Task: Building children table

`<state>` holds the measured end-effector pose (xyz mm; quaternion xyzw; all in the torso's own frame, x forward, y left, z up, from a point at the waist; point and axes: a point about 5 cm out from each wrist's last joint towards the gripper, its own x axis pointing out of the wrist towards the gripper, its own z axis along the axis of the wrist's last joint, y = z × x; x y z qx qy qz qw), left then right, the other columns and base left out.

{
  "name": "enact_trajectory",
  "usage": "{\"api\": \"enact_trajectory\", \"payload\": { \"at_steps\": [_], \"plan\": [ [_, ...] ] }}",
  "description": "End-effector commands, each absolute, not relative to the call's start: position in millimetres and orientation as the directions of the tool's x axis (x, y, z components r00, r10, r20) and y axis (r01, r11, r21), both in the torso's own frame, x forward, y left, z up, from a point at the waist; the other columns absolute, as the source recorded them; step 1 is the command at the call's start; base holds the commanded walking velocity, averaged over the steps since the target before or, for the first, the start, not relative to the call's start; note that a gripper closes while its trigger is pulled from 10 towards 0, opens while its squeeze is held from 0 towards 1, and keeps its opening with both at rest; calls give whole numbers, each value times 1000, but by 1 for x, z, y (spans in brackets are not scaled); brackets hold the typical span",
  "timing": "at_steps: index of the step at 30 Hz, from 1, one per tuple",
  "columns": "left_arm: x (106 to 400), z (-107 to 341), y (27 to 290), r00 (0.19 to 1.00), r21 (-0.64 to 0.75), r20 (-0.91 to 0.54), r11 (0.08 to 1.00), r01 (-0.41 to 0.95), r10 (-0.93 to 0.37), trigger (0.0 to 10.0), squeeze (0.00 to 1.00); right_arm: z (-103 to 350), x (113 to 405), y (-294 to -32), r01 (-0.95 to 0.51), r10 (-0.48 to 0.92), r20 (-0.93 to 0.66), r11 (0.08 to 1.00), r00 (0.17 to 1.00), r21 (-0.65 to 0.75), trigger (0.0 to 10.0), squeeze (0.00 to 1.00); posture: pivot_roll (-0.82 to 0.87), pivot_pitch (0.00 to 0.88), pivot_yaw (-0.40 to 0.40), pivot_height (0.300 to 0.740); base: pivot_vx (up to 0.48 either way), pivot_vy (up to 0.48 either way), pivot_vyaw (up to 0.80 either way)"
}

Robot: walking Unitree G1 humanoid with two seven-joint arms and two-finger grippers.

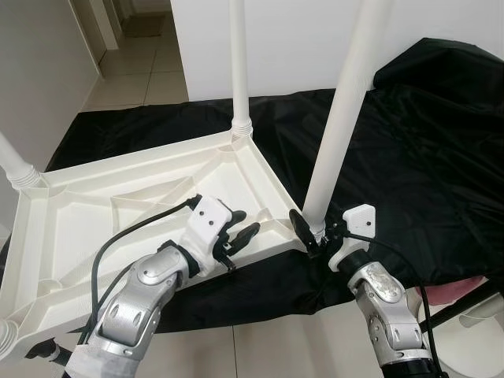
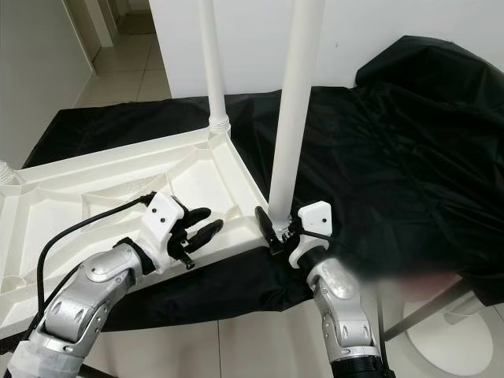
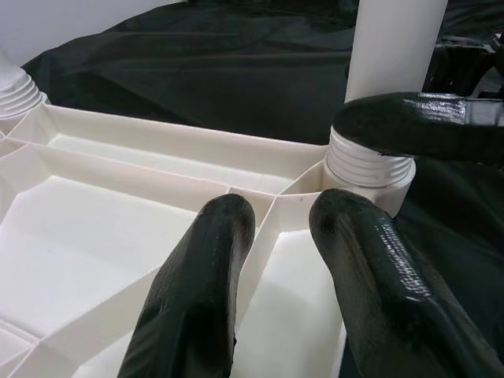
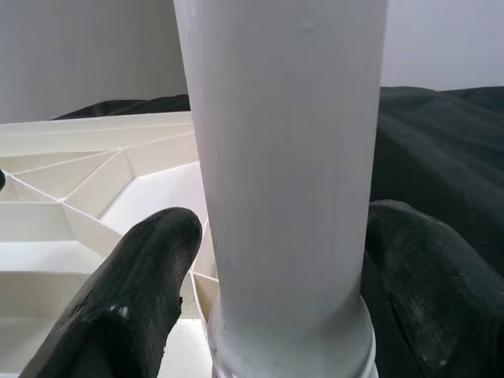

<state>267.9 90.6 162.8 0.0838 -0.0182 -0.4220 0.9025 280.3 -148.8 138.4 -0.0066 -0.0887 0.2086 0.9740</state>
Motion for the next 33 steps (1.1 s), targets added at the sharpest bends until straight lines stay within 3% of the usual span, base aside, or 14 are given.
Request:
{"api": "enact_trajectory", "payload": {
  "at_steps": [1,17,18,23,24,33],
  "plan": [
    [269,160,92,641,180,-55,624,760,-766,10000,0,139,283,-148,-415,418,172,908,892,-56,10000,0,-57,45,81,740,0,0,0],
    [264,144,88,632,159,-70,617,771,-772,10000,0,141,295,-149,-433,443,156,897,883,-92,10000,0,-52,24,66,740,0,0,0],
    [263,143,88,620,125,-70,610,782,-781,10000,1000,140,294,-149,-436,445,155,895,882,-90,10000,0,-52,20,64,740,0,0,0],
    [260,141,87,613,124,-79,602,789,-786,10000,1000,140,295,-148,-443,452,155,892,878,-91,10000,0,-53,21,64,740,0,0,0],
    [260,142,86,610,131,-74,598,790,-789,10000,0,139,295,-148,-443,453,155,892,878,-93,10000,0,-52,21,66,740,0,0,0],
    [258,143,85,610,173,-69,592,787,-790,10000,0,139,296,-149,-436,449,153,893,881,-107,10000,0,-51,21,69,740,0,0,0]
  ]
}}
